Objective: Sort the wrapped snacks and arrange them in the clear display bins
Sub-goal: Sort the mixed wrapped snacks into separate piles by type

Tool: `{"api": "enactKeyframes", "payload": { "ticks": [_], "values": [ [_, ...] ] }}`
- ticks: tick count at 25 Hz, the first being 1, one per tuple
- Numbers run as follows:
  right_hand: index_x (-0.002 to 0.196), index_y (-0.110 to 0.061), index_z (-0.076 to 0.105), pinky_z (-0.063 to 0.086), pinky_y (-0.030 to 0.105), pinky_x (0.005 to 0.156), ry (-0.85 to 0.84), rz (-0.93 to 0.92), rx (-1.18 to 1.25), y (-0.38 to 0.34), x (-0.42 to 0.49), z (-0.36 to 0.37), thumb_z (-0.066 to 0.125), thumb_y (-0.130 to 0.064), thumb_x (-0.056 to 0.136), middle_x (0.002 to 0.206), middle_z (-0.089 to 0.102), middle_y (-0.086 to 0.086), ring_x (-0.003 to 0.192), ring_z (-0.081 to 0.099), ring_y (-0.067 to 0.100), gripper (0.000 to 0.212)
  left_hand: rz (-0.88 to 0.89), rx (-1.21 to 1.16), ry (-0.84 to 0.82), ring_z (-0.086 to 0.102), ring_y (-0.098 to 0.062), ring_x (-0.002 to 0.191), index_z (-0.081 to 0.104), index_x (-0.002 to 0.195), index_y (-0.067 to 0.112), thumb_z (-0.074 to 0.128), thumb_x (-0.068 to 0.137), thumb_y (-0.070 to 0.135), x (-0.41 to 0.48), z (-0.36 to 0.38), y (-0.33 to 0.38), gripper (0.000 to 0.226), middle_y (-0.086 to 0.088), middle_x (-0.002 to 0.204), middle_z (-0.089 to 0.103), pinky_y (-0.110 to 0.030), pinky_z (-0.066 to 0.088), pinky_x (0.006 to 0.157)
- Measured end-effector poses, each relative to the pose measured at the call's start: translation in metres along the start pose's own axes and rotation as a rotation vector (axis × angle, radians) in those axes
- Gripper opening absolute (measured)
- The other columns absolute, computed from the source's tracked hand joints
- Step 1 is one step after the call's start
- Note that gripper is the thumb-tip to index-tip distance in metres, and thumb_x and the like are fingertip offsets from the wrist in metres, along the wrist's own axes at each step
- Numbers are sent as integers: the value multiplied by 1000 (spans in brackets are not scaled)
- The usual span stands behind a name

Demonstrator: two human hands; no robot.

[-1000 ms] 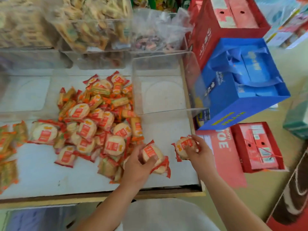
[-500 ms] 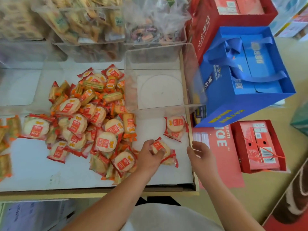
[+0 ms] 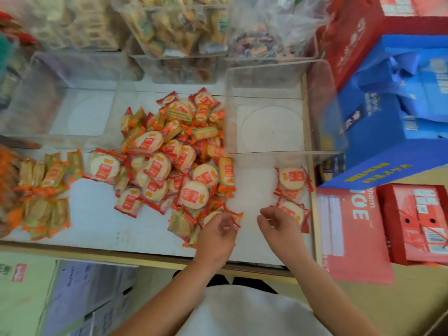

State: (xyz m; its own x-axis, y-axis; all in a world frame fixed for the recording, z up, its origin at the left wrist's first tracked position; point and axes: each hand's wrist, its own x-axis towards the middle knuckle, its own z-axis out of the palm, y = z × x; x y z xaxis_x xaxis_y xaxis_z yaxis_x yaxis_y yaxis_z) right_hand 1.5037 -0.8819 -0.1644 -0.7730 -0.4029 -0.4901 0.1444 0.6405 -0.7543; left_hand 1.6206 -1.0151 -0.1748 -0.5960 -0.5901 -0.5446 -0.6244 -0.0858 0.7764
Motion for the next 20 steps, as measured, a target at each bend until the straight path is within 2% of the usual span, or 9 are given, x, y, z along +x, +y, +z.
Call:
{"api": "enactKeyframes", "payload": {
  "ticks": [3, 5, 8, 9, 11, 13, 15, 18, 20],
  "values": [
    [123, -25, 66, 48, 16, 77, -91, -17, -48, -27, 16, 27, 66, -36, 98, 118, 67, -12, 102, 66, 5, 27, 0, -22, 190, 67, 2, 95, 67, 106, 34, 66, 98, 20, -1, -55, -3, 16, 16, 102, 71, -16, 55, 79],
    [133, -25, 60, 50, 25, 82, -106, -12, -83, -47, 33, 36, 64, -45, 98, 127, 62, -10, 108, 64, 9, 40, 28, 35, 344, 65, -2, 100, 67, 111, 32, 68, 96, 24, 14, -82, -3, 16, 17, 106, 68, -22, 54, 85],
    [138, -22, 54, 49, 31, 91, -58, -6, -103, -82, 58, 50, 63, -50, 97, 134, 56, -7, 120, 58, 14, 51, 21, 209, 358, 56, -16, 125, 53, 142, 23, 75, 89, 39, 47, -101, -7, 60, 5, 134, 58, -37, 52, 99],
    [134, -22, 57, 47, 31, 90, -2, -62, -135, -90, 61, 55, 64, -47, 97, 132, 55, -7, 121, 56, 15, 45, -1, 271, 319, 53, -19, 130, 45, 149, 22, 77, 86, 44, 55, -102, -7, 74, 2, 142, 54, -42, 52, 103],
    [119, -24, 63, 46, 30, 82, 125, -307, -306, -100, 63, 66, 68, -39, 95, 122, 53, -7, 112, 56, 14, 29, -8, 387, 292, 51, -22, 133, 38, 154, 23, 78, 81, 51, 67, -102, -10, 87, 0, 148, 50, -47, 53, 103],
    [115, -26, 63, 51, 33, 73, 68, -471, -430, -104, 66, 77, 69, -38, 94, 119, 52, -9, 103, 59, 13, 25, 15, 449, 304, 51, -24, 131, 42, 151, 22, 78, 80, 53, 73, -103, -11, 86, -1, 144, 51, -46, 53, 100],
    [126, -28, 60, 52, 33, 74, -58, -450, -506, -107, 75, 85, 69, -37, 94, 130, 51, -11, 107, 60, 14, 35, 63, 513, 286, 52, -26, 121, 50, 145, 22, 78, 81, 53, 75, -105, -13, 77, -1, 129, 57, -44, 53, 96],
    [143, -26, 52, 53, 39, 94, -212, -426, -596, -111, 91, 93, 68, -26, 93, 151, 45, -7, 132, 52, 20, 53, 88, 528, 209, 49, -23, 112, 60, 134, 21, 81, 81, 47, 75, -111, -12, 63, 0, 115, 58, -37, 49, 92],
    [150, -26, 46, 48, 42, 106, -271, -420, -639, -112, 96, 97, 67, -22, 94, 162, 36, -5, 143, 43, 22, 61, 65, 376, 177, 54, -19, 106, 64, 120, 21, 85, 79, 38, 70, -120, -9, 49, 3, 109, 59, -29, 50, 85]
  ]
}}
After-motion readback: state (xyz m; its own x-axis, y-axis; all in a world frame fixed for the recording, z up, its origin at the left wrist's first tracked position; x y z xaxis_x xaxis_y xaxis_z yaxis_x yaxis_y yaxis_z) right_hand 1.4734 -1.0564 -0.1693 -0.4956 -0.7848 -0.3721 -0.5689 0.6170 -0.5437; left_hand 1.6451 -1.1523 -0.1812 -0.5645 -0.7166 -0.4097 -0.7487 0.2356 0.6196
